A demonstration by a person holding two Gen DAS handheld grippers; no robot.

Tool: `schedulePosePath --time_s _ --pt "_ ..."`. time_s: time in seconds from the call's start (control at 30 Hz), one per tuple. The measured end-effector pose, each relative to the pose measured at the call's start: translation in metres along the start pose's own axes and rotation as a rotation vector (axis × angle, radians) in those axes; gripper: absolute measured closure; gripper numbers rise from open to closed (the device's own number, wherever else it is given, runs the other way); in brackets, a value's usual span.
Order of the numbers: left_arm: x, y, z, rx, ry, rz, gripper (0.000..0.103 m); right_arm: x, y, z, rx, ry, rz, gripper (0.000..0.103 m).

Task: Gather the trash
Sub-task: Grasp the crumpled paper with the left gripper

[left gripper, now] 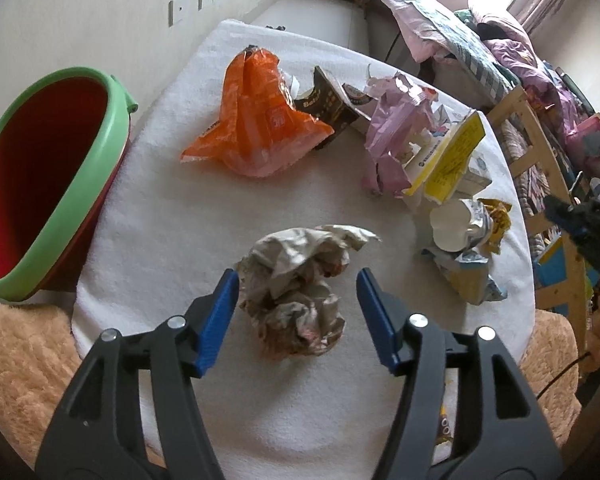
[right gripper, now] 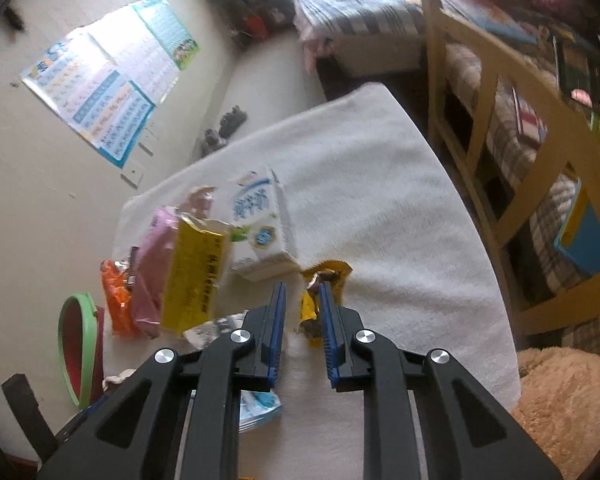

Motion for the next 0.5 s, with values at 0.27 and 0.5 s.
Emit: schedulePosePath --time_s 0.27,0.5 --pt "0.005 -0.008 0.009 0.042 -0.007 -0.021 0.062 0.027 0.002 -0.016 -0.049 0.022 -0.084 0.086" --pt "0.004 -0.003 -0.002 0.002 -0.003 -0.012 0.068 -0.010 -0.002 0.015 0.033 -0.020 0.010 0.071"
Point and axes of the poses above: each gripper's, at about its wrist camera, not at the fingertips, and z roughly the way its jaws point, x to its left, y to its top, the point moved 7 cm from there along z, roughly the way its jaws point, and after that the axes turned 7 degrees about -y, right-handed, at the moved point
